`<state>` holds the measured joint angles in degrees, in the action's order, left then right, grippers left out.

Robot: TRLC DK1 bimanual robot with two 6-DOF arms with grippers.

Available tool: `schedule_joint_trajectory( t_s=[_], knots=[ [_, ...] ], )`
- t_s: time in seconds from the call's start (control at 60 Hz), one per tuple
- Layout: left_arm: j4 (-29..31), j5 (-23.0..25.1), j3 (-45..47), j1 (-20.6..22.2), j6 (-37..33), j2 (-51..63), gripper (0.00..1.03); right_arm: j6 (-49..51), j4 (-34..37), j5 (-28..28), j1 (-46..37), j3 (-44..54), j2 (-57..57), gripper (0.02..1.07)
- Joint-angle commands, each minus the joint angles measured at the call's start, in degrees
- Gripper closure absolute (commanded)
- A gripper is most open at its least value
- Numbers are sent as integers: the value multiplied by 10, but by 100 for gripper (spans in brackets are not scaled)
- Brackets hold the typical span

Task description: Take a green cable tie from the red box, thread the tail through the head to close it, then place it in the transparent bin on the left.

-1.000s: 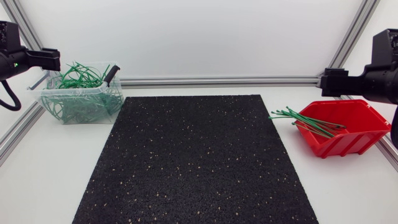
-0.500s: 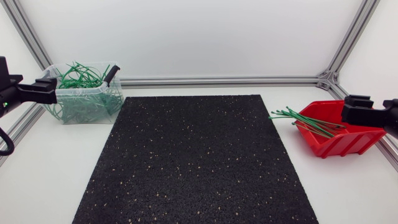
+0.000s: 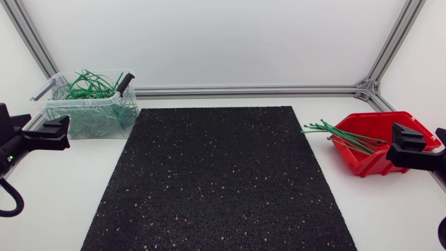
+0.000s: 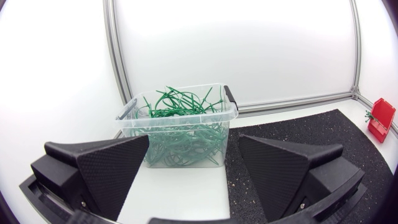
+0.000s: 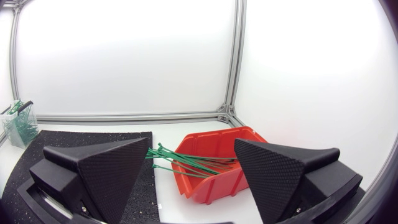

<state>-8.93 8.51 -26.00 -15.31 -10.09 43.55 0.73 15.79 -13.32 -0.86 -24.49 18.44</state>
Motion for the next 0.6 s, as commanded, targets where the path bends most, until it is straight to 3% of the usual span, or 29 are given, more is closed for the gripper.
schedule_joint_trajectory(
  t_s=[0.0,0.583],
  knots=[
    [-9,3,27,2,16,-33,3,9,-20,11,0,33,-21,7],
    [15,-20,159,56,58,-224,3,-5,-141,118,7,218,-164,7]
  ],
)
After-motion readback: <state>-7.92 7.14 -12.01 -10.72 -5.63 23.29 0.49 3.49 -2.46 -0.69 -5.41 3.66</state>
